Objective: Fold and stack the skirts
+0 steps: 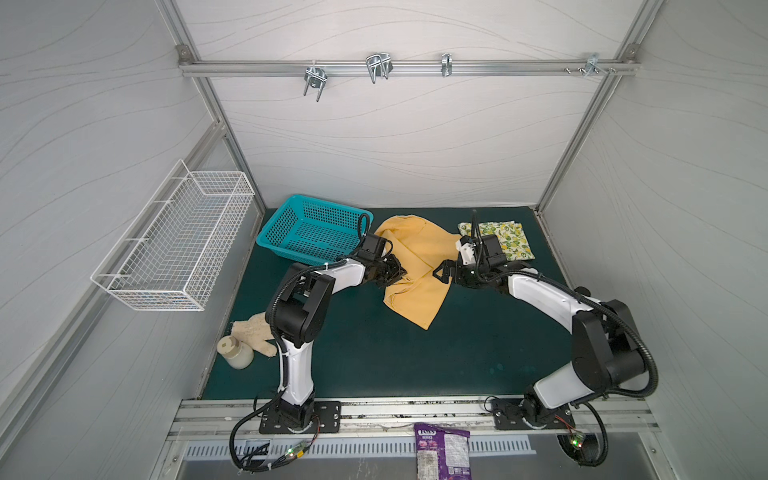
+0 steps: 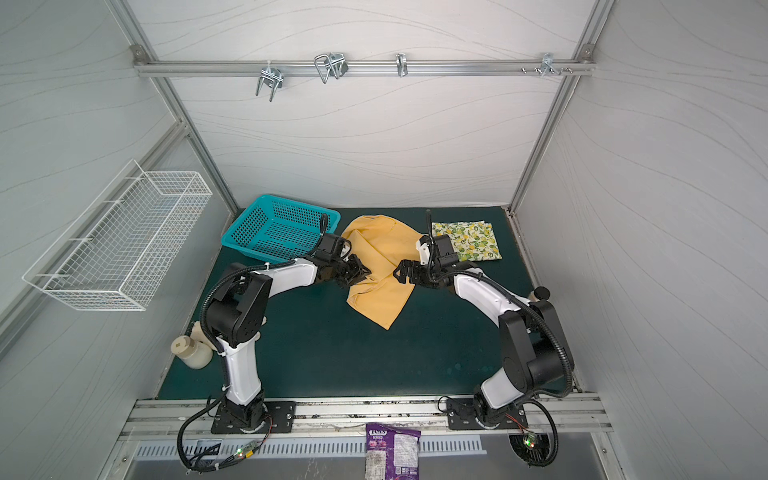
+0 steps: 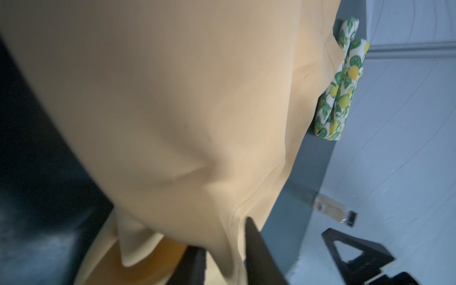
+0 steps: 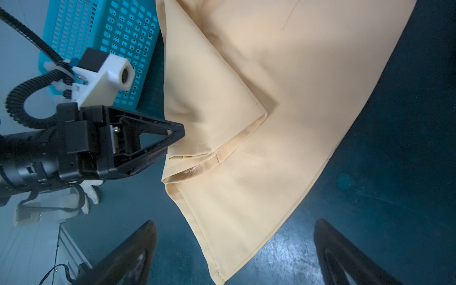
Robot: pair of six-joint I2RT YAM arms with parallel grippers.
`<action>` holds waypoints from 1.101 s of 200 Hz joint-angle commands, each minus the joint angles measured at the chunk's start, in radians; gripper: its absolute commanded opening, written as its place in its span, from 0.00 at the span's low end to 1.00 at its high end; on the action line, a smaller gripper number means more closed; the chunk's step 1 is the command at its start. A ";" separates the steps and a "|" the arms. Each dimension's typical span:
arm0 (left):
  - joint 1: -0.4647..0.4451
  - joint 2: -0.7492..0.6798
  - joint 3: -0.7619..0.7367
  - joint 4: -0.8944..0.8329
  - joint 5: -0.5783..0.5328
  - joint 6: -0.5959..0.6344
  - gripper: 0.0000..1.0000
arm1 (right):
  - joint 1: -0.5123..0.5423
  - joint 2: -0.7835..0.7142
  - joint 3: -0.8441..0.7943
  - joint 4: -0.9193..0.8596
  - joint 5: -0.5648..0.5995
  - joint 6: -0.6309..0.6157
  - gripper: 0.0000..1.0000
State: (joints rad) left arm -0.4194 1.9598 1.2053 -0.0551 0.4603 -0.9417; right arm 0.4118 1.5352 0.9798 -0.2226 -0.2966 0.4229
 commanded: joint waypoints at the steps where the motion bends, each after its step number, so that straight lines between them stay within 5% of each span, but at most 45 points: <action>1: 0.007 0.016 0.055 0.010 0.012 -0.002 0.06 | -0.004 -0.016 -0.016 0.028 -0.024 0.014 0.99; 104: 0.174 -0.183 0.143 -0.236 0.077 0.131 0.00 | 0.150 0.143 -0.052 0.254 -0.088 0.118 0.99; 220: 0.241 -0.072 0.372 -0.488 0.093 0.303 0.00 | 0.379 0.213 -0.231 0.440 0.083 0.283 0.99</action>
State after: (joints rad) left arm -0.1989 1.8496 1.4944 -0.4896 0.5442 -0.6884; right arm 0.7315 1.7348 0.8238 0.2070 -0.2615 0.6228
